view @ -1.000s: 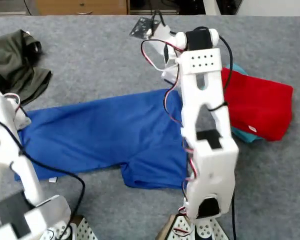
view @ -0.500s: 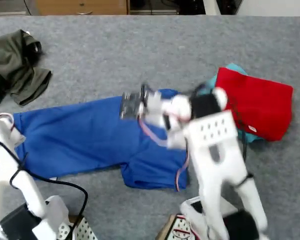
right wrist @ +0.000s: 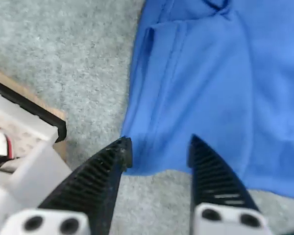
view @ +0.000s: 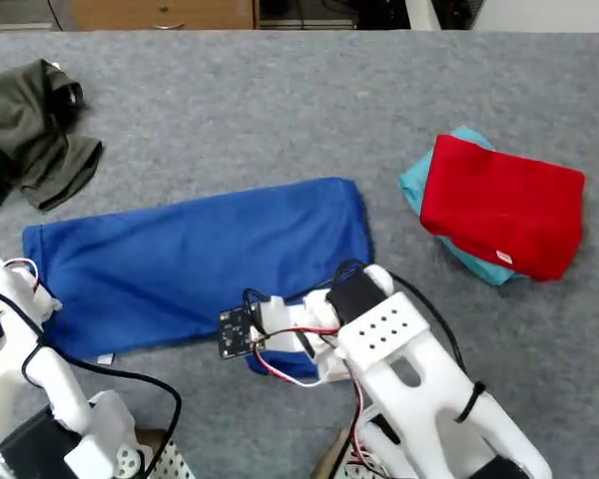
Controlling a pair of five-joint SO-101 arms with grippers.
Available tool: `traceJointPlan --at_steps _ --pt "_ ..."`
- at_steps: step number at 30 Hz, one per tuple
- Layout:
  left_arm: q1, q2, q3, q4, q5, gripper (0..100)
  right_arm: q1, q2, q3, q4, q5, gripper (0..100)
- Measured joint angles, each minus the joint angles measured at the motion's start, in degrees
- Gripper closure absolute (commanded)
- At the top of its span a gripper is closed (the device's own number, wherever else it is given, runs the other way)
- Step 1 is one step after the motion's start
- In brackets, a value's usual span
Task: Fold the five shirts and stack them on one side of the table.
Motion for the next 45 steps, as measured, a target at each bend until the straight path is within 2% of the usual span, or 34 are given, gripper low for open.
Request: traceJointPlan --at_steps 3,12,21,33,35,40,45 --pt "0.00 0.00 0.18 -0.18 0.00 98 -0.09 0.00 3.25 -2.99 -0.44 74.1" --pt "0.00 0.00 0.26 -0.18 0.00 98 -6.59 0.35 6.15 -9.14 -4.66 74.4" --pt "0.00 0.00 0.26 -0.18 0.00 98 -6.77 15.30 6.07 -17.23 -5.10 74.6" --pt "0.00 0.00 0.26 -0.18 0.00 98 -6.77 25.41 1.05 -20.66 -5.19 74.8" --pt "0.00 0.00 0.26 -0.18 0.00 98 -6.77 25.85 0.79 -20.66 -5.19 79.2" --pt "0.00 0.00 0.26 -0.18 0.00 98 -6.24 25.85 0.53 -22.59 -5.36 98.1" --pt "0.00 0.00 0.26 -0.18 0.00 98 -2.64 27.34 -1.32 -23.65 -5.45 97.7"
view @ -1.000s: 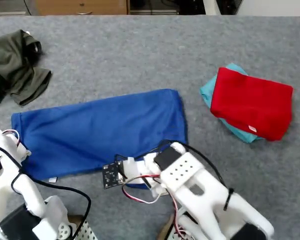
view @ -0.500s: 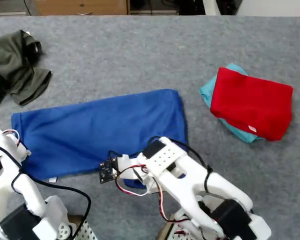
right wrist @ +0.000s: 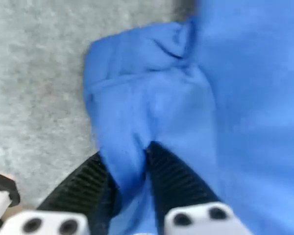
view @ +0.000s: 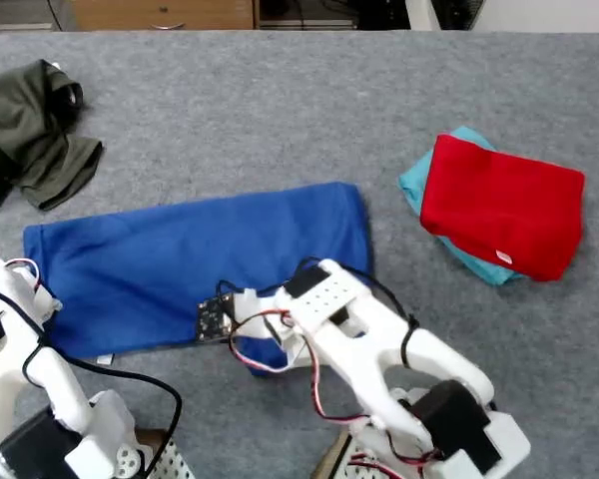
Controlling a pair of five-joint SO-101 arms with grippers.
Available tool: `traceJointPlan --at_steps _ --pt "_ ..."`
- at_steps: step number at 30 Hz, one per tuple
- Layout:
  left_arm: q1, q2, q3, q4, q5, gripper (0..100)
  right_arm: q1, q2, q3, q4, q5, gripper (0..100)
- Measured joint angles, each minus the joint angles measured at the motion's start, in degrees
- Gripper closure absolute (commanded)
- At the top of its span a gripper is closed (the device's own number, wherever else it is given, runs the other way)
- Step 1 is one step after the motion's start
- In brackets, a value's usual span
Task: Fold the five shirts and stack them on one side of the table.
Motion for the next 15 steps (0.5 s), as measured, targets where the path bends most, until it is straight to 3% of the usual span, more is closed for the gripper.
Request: traceJointPlan --at_steps 15 --pt "0.00 0.00 1.93 -2.81 0.00 98 0.79 1.85 -20.31 17.23 1.76 97.7"
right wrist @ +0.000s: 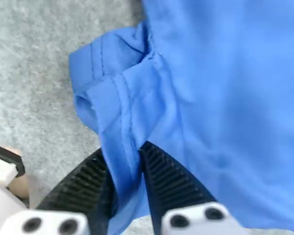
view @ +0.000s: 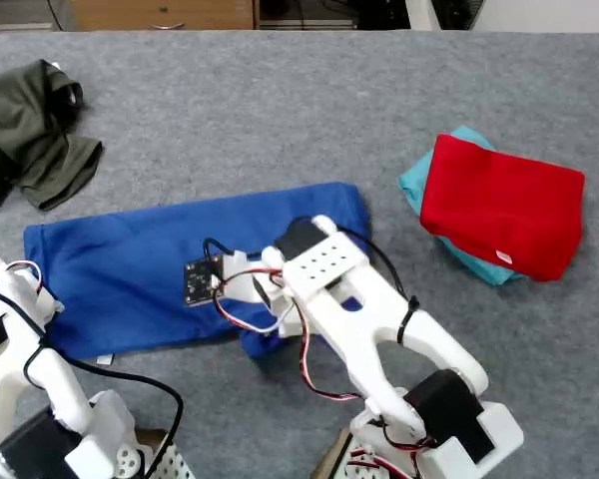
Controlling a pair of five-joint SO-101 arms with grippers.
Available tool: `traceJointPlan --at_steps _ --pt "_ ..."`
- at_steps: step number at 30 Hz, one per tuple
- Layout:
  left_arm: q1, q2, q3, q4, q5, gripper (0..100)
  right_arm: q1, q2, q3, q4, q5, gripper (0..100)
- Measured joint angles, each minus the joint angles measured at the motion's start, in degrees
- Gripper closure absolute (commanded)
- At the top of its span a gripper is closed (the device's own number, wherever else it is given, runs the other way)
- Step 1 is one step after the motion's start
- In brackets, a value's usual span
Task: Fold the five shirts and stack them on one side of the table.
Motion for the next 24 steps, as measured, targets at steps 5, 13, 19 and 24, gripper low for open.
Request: traceJointPlan --at_steps 5,13,19,24 --pt "0.00 0.00 0.00 -0.35 0.00 98 0.00 0.00 -1.32 0.62 2.46 97.7" --pt "0.00 0.00 0.00 -0.44 0.00 98 0.09 0.09 -1.93 -1.58 6.42 97.4" --pt "0.70 0.00 0.00 -0.44 0.00 98 0.09 0.09 -1.93 -4.84 9.67 97.3" --pt "0.97 0.00 0.79 -0.44 0.00 98 2.46 0.09 -1.93 -8.09 9.93 97.2"
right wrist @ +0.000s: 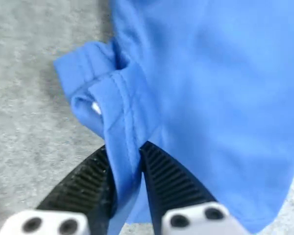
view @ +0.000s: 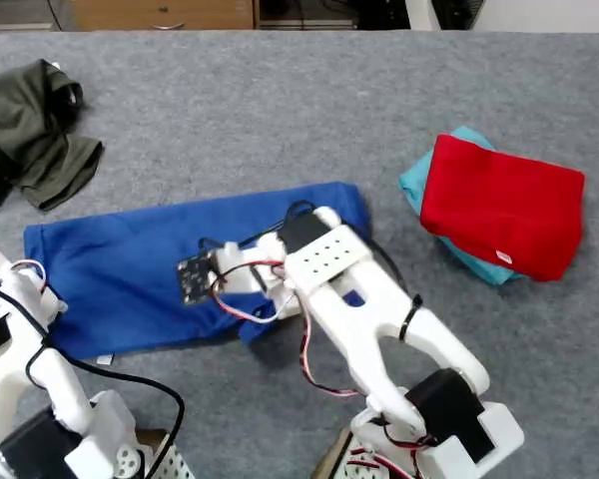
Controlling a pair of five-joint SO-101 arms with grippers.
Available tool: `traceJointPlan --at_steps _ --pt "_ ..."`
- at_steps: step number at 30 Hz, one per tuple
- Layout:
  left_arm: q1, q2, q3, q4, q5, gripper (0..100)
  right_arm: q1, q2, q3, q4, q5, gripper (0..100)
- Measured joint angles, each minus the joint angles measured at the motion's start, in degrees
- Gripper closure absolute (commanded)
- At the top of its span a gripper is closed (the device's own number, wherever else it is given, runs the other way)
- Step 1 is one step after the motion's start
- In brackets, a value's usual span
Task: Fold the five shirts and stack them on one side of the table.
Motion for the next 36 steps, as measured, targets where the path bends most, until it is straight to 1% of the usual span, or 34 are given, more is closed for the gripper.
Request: traceJointPlan --at_steps 4,6,9,11,13,18,20,22,24,26,27,29,30,32,33,36 --pt "0.00 0.00 0.09 0.00 0.00 98 2.55 1.85 -0.09 -3.16 0.00 95.6" --pt "0.00 0.00 0.09 0.00 0.00 98 3.08 3.52 -1.41 -3.78 0.00 89.2" --pt "0.00 0.00 0.09 0.00 0.00 98 3.16 6.33 -3.69 -4.04 0.00 75.9" --pt "0.00 0.00 0.09 0.00 0.00 98 3.16 7.74 -5.45 -4.04 0.00 69.2" --pt "0.00 0.00 0.09 0.00 0.00 98 3.16 8.44 -7.21 -4.04 0.00 67.0" --pt "0.00 0.00 0.09 0.00 0.00 98 3.16 8.44 -10.81 -4.04 -1.05 67.0" --pt "0.00 0.00 0.09 0.00 0.00 98 3.16 8.44 -12.04 -3.78 -1.93 67.1" --pt "0.00 0.00 0.09 0.00 0.00 98 3.16 8.44 -13.45 -1.93 -3.16 71.5" --pt "0.00 0.00 0.09 0.00 0.00 98 3.16 7.82 -14.59 0.79 -5.36 82.1" --pt "0.00 0.00 0.09 0.00 0.00 98 3.16 5.89 -14.86 4.84 -7.21 96.0" --pt "0.00 0.00 0.09 0.00 0.00 98 3.16 4.84 -14.86 7.03 -8.00 99.8" --pt "0.00 0.00 0.09 0.00 0.00 98 3.16 2.46 -13.89 10.37 -8.97 94.9" --pt "0.00 0.00 0.09 0.00 0.00 98 3.16 1.41 -12.84 11.16 -9.41 94.9" --pt "0.00 0.00 0.09 0.00 0.00 98 3.16 -0.09 -9.67 11.34 -9.93 98.3" --pt "0.00 0.00 0.09 0.00 0.00 98 3.16 -0.62 -7.65 10.46 -10.11 99.8" --pt "0.00 0.00 0.09 0.00 0.00 98 3.16 -0.79 -2.90 5.54 -11.43 99.5"
